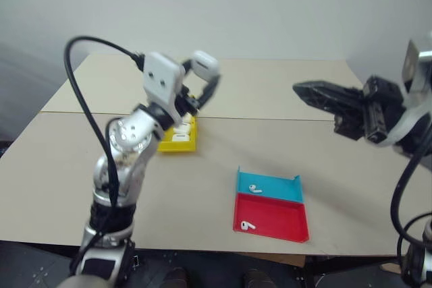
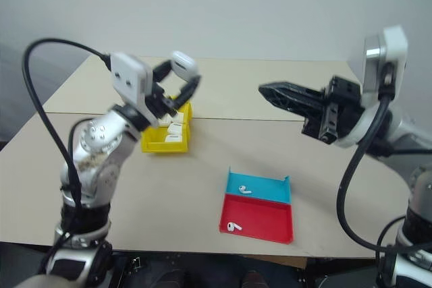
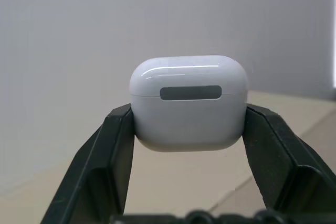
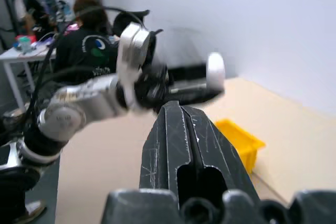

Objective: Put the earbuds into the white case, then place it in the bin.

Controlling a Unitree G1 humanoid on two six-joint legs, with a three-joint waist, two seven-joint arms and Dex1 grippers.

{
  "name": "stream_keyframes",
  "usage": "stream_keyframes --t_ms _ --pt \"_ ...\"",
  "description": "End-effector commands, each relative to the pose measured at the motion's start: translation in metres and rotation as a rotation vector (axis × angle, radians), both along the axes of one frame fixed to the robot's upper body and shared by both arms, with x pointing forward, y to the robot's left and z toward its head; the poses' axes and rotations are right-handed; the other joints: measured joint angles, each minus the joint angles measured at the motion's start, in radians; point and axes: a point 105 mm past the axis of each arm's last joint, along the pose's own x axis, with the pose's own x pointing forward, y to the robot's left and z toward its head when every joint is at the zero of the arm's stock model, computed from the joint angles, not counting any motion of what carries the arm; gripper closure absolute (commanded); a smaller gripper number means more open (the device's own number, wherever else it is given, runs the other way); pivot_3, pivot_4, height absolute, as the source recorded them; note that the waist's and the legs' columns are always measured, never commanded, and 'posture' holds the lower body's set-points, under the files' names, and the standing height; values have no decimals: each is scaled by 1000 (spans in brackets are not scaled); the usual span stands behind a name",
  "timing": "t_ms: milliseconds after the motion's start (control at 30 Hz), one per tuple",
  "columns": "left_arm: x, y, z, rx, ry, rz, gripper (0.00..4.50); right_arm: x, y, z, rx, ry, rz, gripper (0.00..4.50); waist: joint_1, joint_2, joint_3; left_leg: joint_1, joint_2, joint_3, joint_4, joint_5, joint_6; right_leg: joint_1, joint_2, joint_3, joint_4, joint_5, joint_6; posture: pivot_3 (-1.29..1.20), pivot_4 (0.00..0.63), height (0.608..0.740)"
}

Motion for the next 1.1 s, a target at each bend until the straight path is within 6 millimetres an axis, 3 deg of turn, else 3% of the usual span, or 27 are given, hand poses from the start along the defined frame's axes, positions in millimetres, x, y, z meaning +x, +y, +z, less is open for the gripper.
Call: stream_keyframes --t_ms 33,100,267,400,467,567,667,767,900,1000,1100 --pt "22 27 -10 18 69 230 1707 4 -6 0 9 -30 -51 4443 -3 0 0 0 0 0 0 0 0 -1 0 1 0 0 0 0 150 740" --pt "37 42 -28 49 164 366 1707 13 -7 -13 -3 20 -84 4443 -1 0 0 0 0 0 0 0 0 -1 0 0 1 0 0 0 150 740" --pt "43 30 -53 118 251 323 1707 21 -8 -25 -23 56 -102 4443 2 0 0 -2 0 0 0 1 0 -2 0 -1 0 0 0 0 150 740" --pt "52 32 -69 127 331 360 1707 22 -10 -27 -37 67 -121 4443 7 0 0 -3 0 0 0 1 0 -2 0 -1 -1 0 0 0 150 740" --pt "52 32 -75 103 377 341 969 21 -10 -28 -39 68 -128 4500 7 0 0 -2 0 0 0 1 0 -2 0 -1 -1 0 0 0 150 740" --pt "54 35 -78 62 405 350 24 20 -11 -29 -39 71 -137 4500 6 0 0 -2 0 0 0 1 0 -2 0 -1 -1 0 0 0 150 740" --pt "56 36 -73 23 374 353 24 19 -12 -30 -44 72 -141 4500 5 0 0 -2 0 0 0 1 0 -2 0 -1 0 0 0 0 150 740" --pt "55 41 -52 -129 267 384 24 19 -12 -30 -58 72 -145 4500 5 0 0 -2 0 0 0 1 0 -2 0 -1 0 0 0 0 150 740" --pt "39 45 -35 -373 275 95 24 15 -12 -41 -209 5 -176 4500 6 0 0 -2 0 0 0 1 0 -2 -1 -1 0 0 0 0 150 740" --pt "14 44 -32 -281 218 -63 24 -1 -19 -58 -397 -85 -133 4500 3 0 0 -2 0 0 -1 1 0 -2 -1 -1 -1 0 0 0 150 740" --pt "-22 43 -42 -115 219 -245 24 -10 -41 -73 -550 -81 -116 4500 -1 0 0 -2 0 1 -1 1 -1 -1 -1 -1 -3 0 0 0 150 740"
